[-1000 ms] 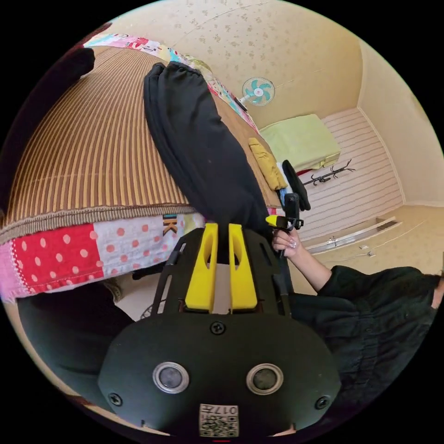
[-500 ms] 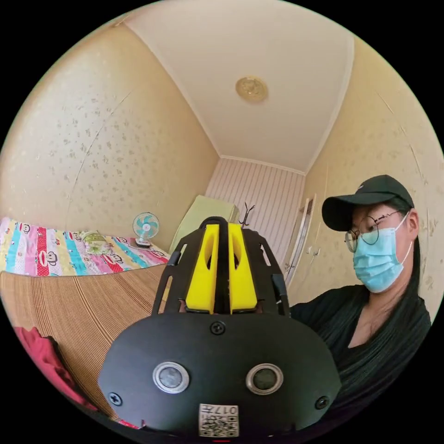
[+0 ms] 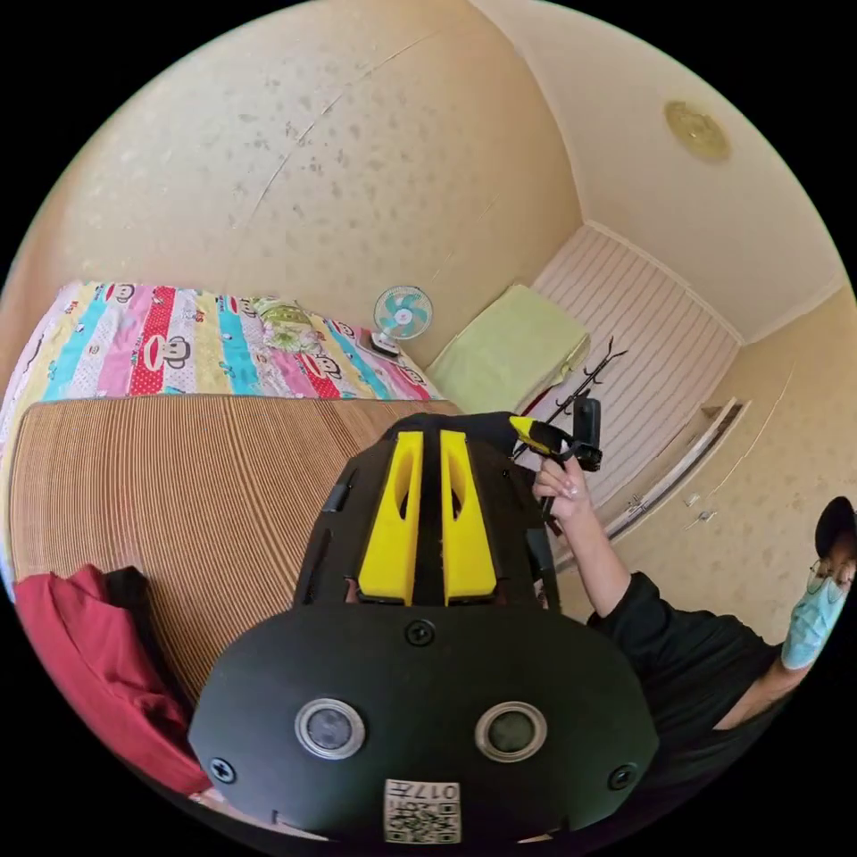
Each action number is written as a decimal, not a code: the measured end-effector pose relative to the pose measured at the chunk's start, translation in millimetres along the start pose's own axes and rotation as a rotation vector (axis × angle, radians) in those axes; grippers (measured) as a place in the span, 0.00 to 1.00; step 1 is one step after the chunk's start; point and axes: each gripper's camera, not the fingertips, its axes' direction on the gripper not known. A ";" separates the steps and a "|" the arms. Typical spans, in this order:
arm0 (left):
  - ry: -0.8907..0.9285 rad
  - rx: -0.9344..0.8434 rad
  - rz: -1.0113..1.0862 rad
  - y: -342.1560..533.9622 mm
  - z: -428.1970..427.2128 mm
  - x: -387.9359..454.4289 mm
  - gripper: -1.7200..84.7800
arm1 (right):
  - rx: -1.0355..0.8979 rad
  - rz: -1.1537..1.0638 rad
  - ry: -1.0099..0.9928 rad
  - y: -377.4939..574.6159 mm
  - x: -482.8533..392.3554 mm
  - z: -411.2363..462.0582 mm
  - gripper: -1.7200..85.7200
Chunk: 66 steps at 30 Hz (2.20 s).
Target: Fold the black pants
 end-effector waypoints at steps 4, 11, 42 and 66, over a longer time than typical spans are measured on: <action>-0.033 -0.178 -0.107 100.4 66.9 -64.1 0.07 | -0.084 0.104 0.028 144.5 61.9 59.6 0.05; 0.034 -0.305 -0.322 264.2 102.0 -114.8 0.16 | -0.103 0.530 0.017 409.3 136.2 74.1 0.10; 0.431 -0.494 -0.509 263.5 79.3 -78.9 0.15 | 0.194 0.803 -0.585 511.6 119.1 66.1 0.29; 0.492 -0.448 -0.518 236.5 71.6 -201.9 0.18 | -0.043 0.708 -0.685 497.2 90.9 33.0 0.26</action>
